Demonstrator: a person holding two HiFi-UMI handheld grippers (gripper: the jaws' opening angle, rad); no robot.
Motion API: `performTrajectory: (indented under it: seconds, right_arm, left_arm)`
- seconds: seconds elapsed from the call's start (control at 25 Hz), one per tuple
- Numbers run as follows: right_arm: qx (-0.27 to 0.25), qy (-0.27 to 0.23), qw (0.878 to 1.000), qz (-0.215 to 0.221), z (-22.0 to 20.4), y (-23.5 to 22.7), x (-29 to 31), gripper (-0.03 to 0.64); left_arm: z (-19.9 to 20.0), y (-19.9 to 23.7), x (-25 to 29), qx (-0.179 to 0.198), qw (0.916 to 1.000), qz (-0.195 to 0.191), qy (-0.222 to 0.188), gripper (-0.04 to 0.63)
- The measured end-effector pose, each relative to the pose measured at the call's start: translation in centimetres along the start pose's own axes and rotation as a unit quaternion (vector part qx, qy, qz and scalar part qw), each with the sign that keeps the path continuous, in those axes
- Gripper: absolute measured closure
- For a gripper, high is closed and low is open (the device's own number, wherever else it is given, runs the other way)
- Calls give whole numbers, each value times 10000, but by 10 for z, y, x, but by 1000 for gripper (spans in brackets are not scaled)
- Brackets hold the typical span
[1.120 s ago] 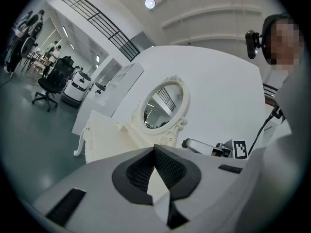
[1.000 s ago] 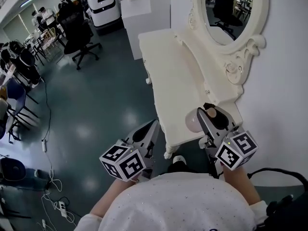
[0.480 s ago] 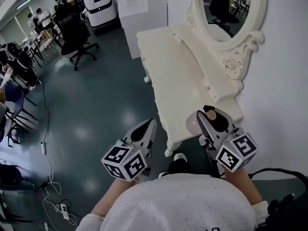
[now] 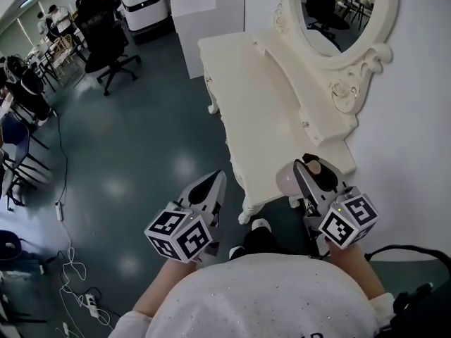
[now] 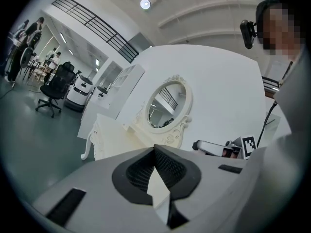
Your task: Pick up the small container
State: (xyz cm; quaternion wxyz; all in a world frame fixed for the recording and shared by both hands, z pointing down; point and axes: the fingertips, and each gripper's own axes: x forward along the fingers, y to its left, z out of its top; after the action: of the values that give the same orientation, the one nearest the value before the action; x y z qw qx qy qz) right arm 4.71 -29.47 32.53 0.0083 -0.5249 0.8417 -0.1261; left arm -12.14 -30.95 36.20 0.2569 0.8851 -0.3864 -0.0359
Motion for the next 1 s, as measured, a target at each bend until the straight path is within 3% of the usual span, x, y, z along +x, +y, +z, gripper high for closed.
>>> performTrajectory:
  seconds: [0.32, 1.0]
  right_arm:
    - [-102, 139, 9997, -159, -10, -15, 7, 491]
    - [-262, 209, 9994, -55, -11, -14, 20, 491]
  left_arm:
    - [-3, 4, 8, -70, 10000, 0, 6, 595]
    - [1, 16, 11, -107, 9999, 78, -17, 595]
